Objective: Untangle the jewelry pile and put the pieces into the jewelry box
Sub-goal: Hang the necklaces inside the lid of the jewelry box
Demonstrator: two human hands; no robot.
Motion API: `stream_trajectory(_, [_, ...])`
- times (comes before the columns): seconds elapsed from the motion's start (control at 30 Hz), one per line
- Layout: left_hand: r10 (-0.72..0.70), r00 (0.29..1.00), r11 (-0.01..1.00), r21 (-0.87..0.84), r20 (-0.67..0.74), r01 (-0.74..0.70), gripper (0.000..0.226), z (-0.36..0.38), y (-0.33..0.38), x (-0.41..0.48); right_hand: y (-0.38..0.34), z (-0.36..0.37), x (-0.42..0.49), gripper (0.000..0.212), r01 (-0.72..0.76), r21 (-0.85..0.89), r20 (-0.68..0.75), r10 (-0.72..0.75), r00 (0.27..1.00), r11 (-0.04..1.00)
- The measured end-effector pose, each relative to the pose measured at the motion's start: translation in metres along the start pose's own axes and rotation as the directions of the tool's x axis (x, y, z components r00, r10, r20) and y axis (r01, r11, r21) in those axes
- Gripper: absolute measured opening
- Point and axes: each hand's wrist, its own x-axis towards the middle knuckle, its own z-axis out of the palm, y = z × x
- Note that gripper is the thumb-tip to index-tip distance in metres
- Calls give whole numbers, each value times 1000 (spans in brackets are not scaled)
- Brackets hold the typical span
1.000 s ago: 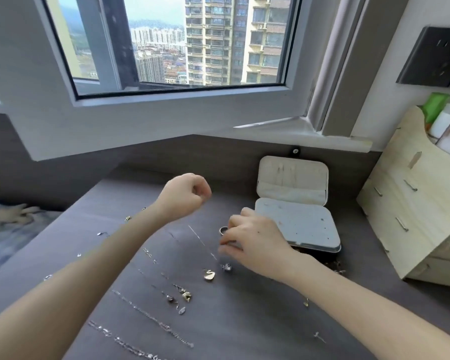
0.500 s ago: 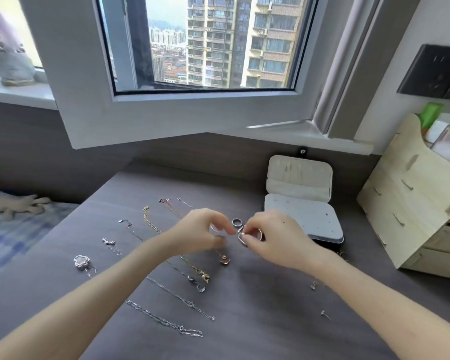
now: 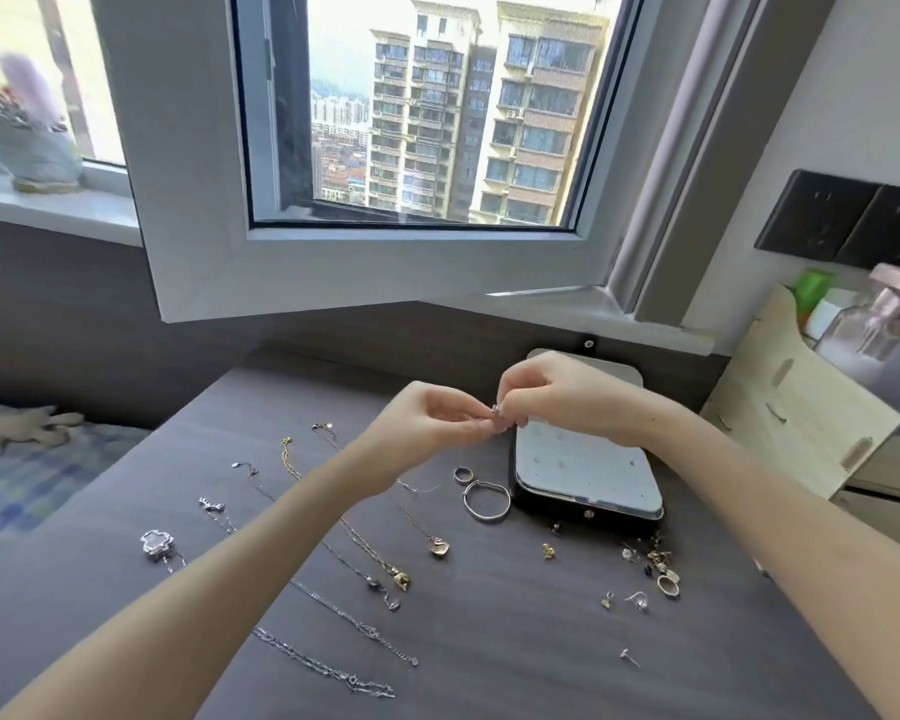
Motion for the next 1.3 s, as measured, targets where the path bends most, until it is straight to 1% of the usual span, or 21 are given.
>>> stream_trajectory(0.07, [1, 1000, 1000, -6, -1, -1, 12, 0, 4, 2, -2, -4, 2, 14, 4, 3, 13, -4, 1000, 1000])
stream_trajectory(0.13, [16, 1000, 1000, -9, -3, -16, 20, -1, 7, 2, -4, -7, 3, 14, 8, 16, 30, -9, 1000, 1000])
stream_trajectory(0.2, [42, 999, 999, -20, -14, -42, 23, -1, 8, 2, -6, -10, 5, 16, 18, 21, 50, -19, 999, 1000])
stream_trajectory(0.33, [98, 994, 995, -10, -44, -99, 19, -1, 11, 3, -13, -13, 6, 20, 39, 26, 84, -41, 996, 999])
stream_trajectory(0.4, [142, 988, 990, 10, -65, -142, 9, -1, 12, 3, -14, -14, 7, 15, 45, 38, 88, -48, 995, 998])
stream_trajectory(0.43, [182, 980, 983, 46, -84, -179, 7, -2, 11, 4, -14, -14, 7, 12, 48, 45, 86, -52, 995, 998])
stream_trajectory(0.5, [293, 949, 943, 197, -115, -267, 11, -2, 10, 6, -14, -15, 8, 12, 55, 56, 84, -59, 995, 997])
stream_trajectory(0.57, [412, 901, 865, 369, -134, -340, 13, -1, 10, 8, -15, -15, 8, 14, 54, 69, 72, -59, 996, 996])
stream_trajectory(0.63, [504, 852, 785, 486, -140, -384, 15, 0, 9, 11, -16, -15, 9, 13, 46, 94, 57, -51, 997, 995])
stream_trajectory(0.7, [530, 837, 758, 518, -137, -396, 15, -1, 7, 12, -17, -17, 8, 12, 37, 111, 51, -43, 998, 993])
stream_trajectory(0.8, [522, 844, 757, 525, -126, -390, 16, -1, 3, 13, -16, -20, 7, 12, 28, 105, 44, -33, 999, 994])
stream_trajectory(0.83, [506, 852, 770, 513, -131, -378, 17, 0, 2, 12, -15, -21, 6, 12, 29, 108, 38, -33, 999, 994])
stream_trajectory(0.87, [459, 875, 811, 475, -155, -342, 18, 2, 1, 12, -16, -22, 6, 12, 33, 115, 31, -37, 999, 993])
stream_trajectory(0.93, [280, 934, 937, 275, -220, -216, 19, 9, 0, 11, -17, -23, 4, 13, 42, 141, 12, -45, 999, 989])
stream_trajectory(0.97, [185, 952, 977, 151, -244, -151, 18, 12, 0, 12, -18, -24, 2, 13, 48, 162, 3, -49, 999, 986])
stream_trajectory(1.03, [39, 958, 998, -27, -284, -49, 8, 21, -5, 14, -21, -27, -2, 13, 68, 218, -8, -69, 998, 974])
stream_trajectory(1.13, [-135, 931, 985, -151, -339, 88, 18, 29, -16, 18, -25, -33, -12, 11, 112, 296, -28, -108, 994, 949])
stream_trajectory(1.2, [-268, 905, 945, -273, -330, 180, 18, 29, -21, 19, -24, -40, -24, 11, 134, 349, -44, -127, 991, 927])
stream_trajectory(1.27, [-388, 872, 875, -417, -298, 247, 16, 25, -23, 18, -20, -46, -38, 10, 153, 395, -54, -143, 988, 906])
stream_trajectory(1.3, [-444, 856, 810, -527, -266, 257, 15, 21, -24, 17, -16, -49, -47, 10, 158, 413, -56, -149, 987, 897])
